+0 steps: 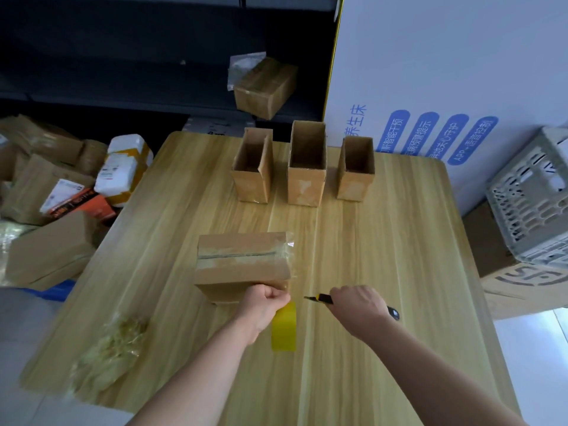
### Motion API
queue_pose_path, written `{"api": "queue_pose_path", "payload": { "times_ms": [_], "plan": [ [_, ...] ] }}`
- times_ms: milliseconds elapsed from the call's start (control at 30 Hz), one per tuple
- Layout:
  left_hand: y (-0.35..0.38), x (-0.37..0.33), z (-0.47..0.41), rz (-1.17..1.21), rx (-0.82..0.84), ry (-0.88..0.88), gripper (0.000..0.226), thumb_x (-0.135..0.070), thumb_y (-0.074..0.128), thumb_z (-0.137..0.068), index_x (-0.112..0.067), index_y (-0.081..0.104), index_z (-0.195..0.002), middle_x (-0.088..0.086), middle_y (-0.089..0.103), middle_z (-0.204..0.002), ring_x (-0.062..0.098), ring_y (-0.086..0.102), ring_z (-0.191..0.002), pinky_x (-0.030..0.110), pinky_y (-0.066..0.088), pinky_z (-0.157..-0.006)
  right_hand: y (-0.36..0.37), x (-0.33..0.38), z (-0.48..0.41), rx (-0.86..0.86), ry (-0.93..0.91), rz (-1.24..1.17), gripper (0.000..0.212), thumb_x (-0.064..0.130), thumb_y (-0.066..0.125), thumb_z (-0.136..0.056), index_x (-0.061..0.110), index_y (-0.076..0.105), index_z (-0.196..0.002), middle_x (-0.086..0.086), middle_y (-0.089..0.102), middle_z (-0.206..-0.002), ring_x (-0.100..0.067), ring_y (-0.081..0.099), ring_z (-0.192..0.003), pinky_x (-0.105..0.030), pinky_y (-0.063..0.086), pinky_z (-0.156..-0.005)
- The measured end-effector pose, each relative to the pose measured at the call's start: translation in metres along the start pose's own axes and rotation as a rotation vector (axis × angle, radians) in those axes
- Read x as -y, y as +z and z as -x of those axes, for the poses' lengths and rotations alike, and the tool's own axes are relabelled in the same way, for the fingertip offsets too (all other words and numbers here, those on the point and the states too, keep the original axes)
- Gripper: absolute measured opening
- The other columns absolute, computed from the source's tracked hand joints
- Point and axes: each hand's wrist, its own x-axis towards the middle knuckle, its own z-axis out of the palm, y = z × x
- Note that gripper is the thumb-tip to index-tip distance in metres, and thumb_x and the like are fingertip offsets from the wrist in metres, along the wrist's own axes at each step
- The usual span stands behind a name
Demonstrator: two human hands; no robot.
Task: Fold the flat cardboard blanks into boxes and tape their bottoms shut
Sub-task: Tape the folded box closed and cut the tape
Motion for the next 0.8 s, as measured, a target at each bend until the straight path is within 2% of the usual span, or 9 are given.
{"api": "queue_pose_path", "payload": {
  "times_ms": [100, 200, 300, 367, 467, 533, 667, 733, 800],
  "plan": [
    [-0.002, 0.000, -0.002, -0.046, -0.009, 0.008, 0.014, -0.022, 0.072, -0.085, -0.008, 0.070, -0.085, 0.004, 0.069, -0.081, 0.016, 0.060, -0.076, 0.030, 0.049, -0.076, 0.037, -0.007, 0.001, 0.039, 0.070, -0.132, 0.021, 0.021, 0.035, -0.102, 0.016, 0.048, -0.118, -0.003, 0.059, -0.113, -0.024, 0.059, -0.100, -0.032, 0.043, -0.074],
    [-0.002, 0.000, -0.004, -0.070, -0.034, 0.030, 0.015, -0.024, 0.072, -0.085, -0.013, 0.068, -0.076, 0.001, 0.067, -0.074, 0.014, 0.059, -0.070, 0.027, 0.046, -0.071, 0.069, 0.000, 0.002, 0.118, 0.102, -0.165, 0.049, 0.008, 0.039, -0.093, 0.013, 0.029, -0.141, -0.007, 0.045, -0.128, -0.027, 0.046, -0.117, -0.035, 0.041, -0.094],
    [-0.002, 0.002, -0.003, -0.105, -0.100, 0.034, 0.015, -0.024, 0.071, -0.086, -0.013, 0.070, -0.075, 0.000, 0.067, -0.073, 0.013, 0.058, -0.069, 0.026, 0.042, -0.067, 0.077, 0.007, 0.000, 0.113, 0.154, -0.261, 0.062, 0.004, 0.041, -0.090, 0.017, 0.021, -0.148, -0.008, 0.038, -0.132, -0.029, 0.043, -0.120, -0.036, 0.041, -0.096],
    [-0.003, 0.007, -0.004, -0.146, -0.140, 0.017, 0.012, -0.024, 0.070, -0.087, -0.014, 0.071, -0.081, 0.000, 0.070, -0.081, 0.012, 0.059, -0.074, 0.024, 0.041, -0.067, 0.067, 0.014, -0.004, -0.031, 0.152, -0.459, 0.061, 0.012, 0.042, -0.096, 0.019, 0.018, -0.152, -0.010, 0.032, -0.143, -0.031, 0.041, -0.125, -0.038, 0.041, -0.100],
    [-0.005, 0.014, 0.000, -0.187, -0.116, 0.002, 0.018, -0.027, 0.071, -0.086, -0.009, 0.071, -0.086, 0.004, 0.073, -0.089, 0.020, 0.066, -0.084, 0.028, 0.045, -0.071, 0.031, 0.026, -0.014, -0.448, -0.007, -0.717, 0.056, 0.019, 0.047, -0.098, 0.021, 0.029, -0.151, -0.009, 0.031, -0.151, -0.029, 0.037, -0.132, -0.040, 0.035, -0.109],
    [-0.008, 0.013, 0.008, -0.238, -0.050, 0.018, 0.021, -0.030, 0.071, -0.086, -0.008, 0.072, -0.087, 0.007, 0.073, -0.088, 0.024, 0.068, -0.087, 0.029, 0.047, -0.071, 0.009, 0.032, -0.019, -0.575, -0.053, -0.805, 0.056, 0.017, 0.049, -0.097, 0.020, 0.031, -0.150, -0.008, 0.032, -0.150, -0.024, 0.035, -0.135, -0.036, 0.033, -0.111],
    [-0.035, -0.012, 0.029, -0.291, 0.044, 0.167, 0.017, -0.037, 0.074, -0.082, -0.021, 0.071, -0.075, -0.005, 0.071, -0.077, 0.018, 0.066, -0.079, 0.035, 0.051, -0.078, -0.012, 0.034, -0.015, -0.449, 0.015, -1.044, 0.060, 0.014, 0.055, -0.091, 0.016, 0.034, -0.147, 0.000, 0.037, -0.144, -0.014, 0.036, -0.135, -0.021, 0.031, -0.106],
    [-0.057, -0.033, 0.035, -0.288, 0.065, 0.231, 0.016, -0.037, 0.075, -0.080, -0.021, 0.074, -0.076, -0.005, 0.074, -0.079, 0.017, 0.069, -0.082, 0.035, 0.053, -0.081, -0.016, 0.036, -0.011, -0.422, 0.018, -1.077, 0.053, 0.014, 0.060, -0.088, 0.018, 0.046, -0.139, 0.005, 0.044, -0.136, -0.010, 0.043, -0.129, -0.014, 0.032, -0.098],
    [-0.078, -0.055, 0.033, -0.250, 0.089, 0.271, 0.021, -0.042, 0.076, -0.077, -0.021, 0.076, -0.078, -0.005, 0.076, -0.086, 0.015, 0.070, -0.089, 0.036, 0.052, -0.085, -0.018, 0.040, -0.010, -0.412, 0.029, -1.088, 0.050, 0.020, 0.065, -0.086, 0.020, 0.051, -0.134, 0.009, 0.048, -0.128, -0.008, 0.048, -0.123, -0.013, 0.034, -0.092]
  ]
}}
